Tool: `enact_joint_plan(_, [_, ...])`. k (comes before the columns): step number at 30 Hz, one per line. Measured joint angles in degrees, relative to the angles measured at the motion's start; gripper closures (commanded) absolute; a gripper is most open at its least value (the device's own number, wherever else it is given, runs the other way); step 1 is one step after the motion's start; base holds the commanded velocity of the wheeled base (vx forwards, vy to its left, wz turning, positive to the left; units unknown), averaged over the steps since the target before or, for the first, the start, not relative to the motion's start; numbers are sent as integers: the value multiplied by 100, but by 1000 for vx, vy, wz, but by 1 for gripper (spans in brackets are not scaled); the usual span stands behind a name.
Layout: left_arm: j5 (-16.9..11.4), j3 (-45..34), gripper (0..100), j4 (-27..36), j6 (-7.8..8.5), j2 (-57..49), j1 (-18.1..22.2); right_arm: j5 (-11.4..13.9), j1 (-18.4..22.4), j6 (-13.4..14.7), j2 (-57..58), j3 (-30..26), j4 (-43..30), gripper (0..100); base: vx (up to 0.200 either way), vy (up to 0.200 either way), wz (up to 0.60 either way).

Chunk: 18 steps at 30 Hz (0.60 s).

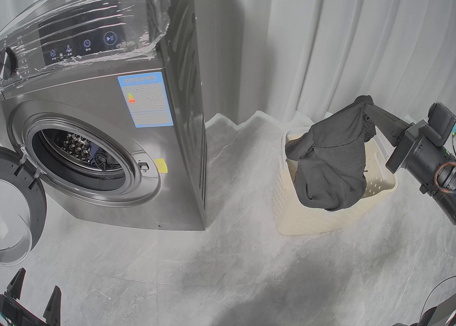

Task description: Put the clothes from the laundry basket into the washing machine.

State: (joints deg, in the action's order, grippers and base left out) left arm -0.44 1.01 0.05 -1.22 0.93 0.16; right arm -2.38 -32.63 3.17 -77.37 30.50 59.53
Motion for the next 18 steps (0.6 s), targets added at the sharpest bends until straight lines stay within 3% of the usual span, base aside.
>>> enact_joint_plan(6, [6,0,0,5,2,0,0,2,-7,-2,4,0,-9,100,0,200,0])
enact_joint_plan(12, [0,0,0,6,10,0,0,6,0,-2,9,0,-5,100,0,0,0])
enact_joint_plan(18, [4,0,0,5,2,0,-5,9,-7,0,6,0,-9,100,-200,0,0])
